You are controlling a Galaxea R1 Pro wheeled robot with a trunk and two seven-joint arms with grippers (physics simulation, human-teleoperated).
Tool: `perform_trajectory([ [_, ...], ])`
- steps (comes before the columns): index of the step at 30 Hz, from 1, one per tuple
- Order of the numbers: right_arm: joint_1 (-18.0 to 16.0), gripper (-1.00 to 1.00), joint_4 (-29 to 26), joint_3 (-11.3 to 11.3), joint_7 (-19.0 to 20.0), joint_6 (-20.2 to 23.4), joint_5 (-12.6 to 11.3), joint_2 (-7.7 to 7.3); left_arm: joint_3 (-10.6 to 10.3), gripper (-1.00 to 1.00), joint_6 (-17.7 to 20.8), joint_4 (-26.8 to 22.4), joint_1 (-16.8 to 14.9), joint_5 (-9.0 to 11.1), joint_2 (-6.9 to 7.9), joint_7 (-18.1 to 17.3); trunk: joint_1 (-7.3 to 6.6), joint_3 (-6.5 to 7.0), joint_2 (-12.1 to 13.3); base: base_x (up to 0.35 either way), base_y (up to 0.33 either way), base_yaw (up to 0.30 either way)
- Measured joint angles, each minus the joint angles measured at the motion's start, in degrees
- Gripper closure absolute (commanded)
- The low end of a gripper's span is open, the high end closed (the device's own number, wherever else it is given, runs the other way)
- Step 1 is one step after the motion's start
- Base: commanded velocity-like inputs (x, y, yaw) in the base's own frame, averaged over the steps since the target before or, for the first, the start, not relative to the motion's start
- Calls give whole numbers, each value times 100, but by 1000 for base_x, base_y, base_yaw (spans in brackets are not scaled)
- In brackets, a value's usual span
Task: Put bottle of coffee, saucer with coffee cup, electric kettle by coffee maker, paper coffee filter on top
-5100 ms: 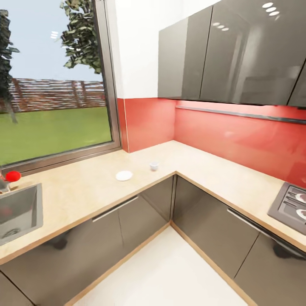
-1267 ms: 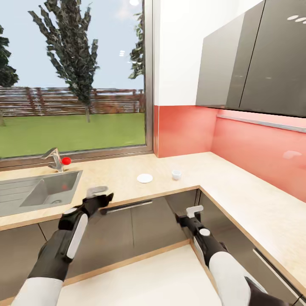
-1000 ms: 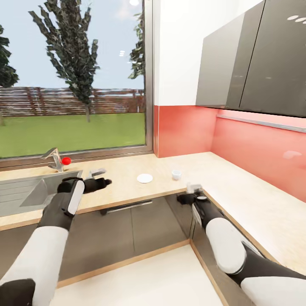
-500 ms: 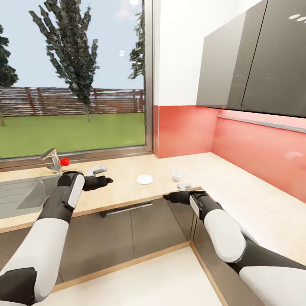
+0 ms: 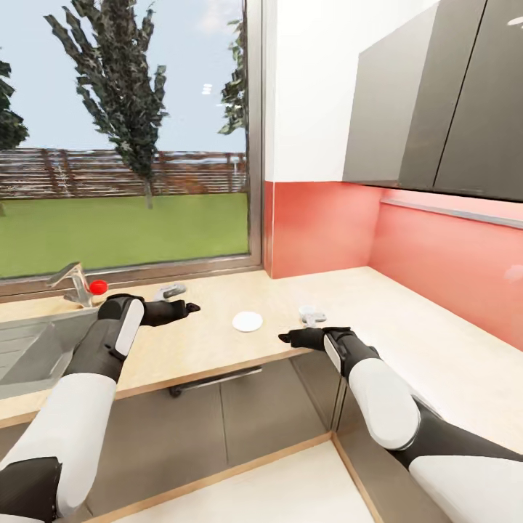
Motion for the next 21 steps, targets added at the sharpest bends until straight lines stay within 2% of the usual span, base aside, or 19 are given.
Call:
perform_trajectory([
  [9, 1, -100, 202, 0, 12, 4, -8, 0, -2, -100, 6, 1, 68, 6, -1, -4, 0, 0, 0, 330, 126, 0],
  [17, 1, -100, 364, 0, 12, 19, -15, 1, 5, -100, 9, 1, 139, 6, -18, -11, 1, 0, 0, 257, 126, 0],
  [21, 1, -100, 384, 0, 11, 31, -17, 1, 6, -100, 8, 1, 235, 3, -22, -281, 2, 0, 0, 147, 67, 0],
])
